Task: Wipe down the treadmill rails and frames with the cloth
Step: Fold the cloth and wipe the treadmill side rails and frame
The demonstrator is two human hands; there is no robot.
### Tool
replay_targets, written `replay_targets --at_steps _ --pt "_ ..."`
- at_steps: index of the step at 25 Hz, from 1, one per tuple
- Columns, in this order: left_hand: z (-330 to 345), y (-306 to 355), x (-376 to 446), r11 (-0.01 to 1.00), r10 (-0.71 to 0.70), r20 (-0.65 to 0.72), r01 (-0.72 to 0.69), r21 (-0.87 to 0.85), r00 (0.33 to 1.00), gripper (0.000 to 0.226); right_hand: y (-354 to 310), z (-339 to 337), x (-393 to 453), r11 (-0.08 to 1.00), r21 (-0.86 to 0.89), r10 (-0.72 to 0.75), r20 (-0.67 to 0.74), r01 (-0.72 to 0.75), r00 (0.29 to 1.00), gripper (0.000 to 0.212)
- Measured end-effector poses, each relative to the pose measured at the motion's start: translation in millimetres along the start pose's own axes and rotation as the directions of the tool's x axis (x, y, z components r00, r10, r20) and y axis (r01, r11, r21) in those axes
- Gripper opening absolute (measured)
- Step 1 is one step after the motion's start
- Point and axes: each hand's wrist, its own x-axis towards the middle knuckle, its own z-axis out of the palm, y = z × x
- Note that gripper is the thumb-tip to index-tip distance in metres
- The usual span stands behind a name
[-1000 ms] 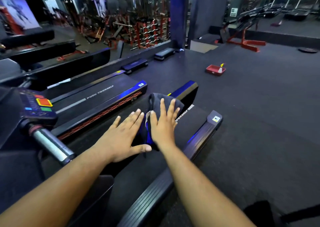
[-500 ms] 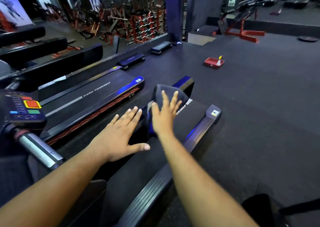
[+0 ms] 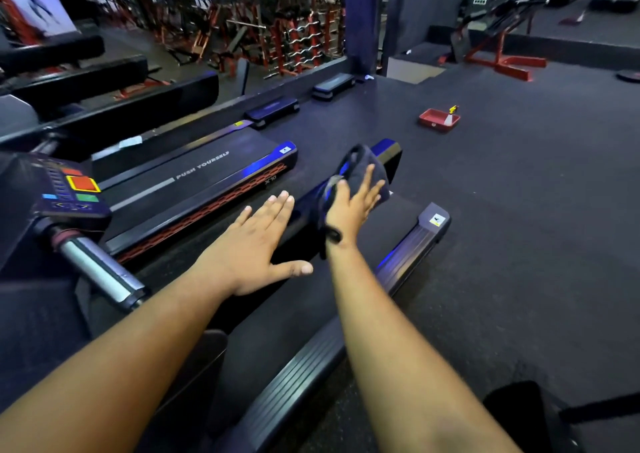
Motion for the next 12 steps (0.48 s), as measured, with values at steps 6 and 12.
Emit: replay_targets --at_steps 6,12 --pt "3.5 -9.7 -42.1 0.997 -0.071 -0.033 0.073 0.035 0.997 0.122 -11.9 -7.7 -4.0 0.764 -0.503 -0.273 0.315 0.404 0.909 0.052" --pt "3.3 -24.4 -96.1 0.988 -0.152 -0.021 0.152 0.019 0.988 0.122 -20.9 10.8 -95.8 0.709 -0.492 -0.316 0.419 0.506 0.851 0.047"
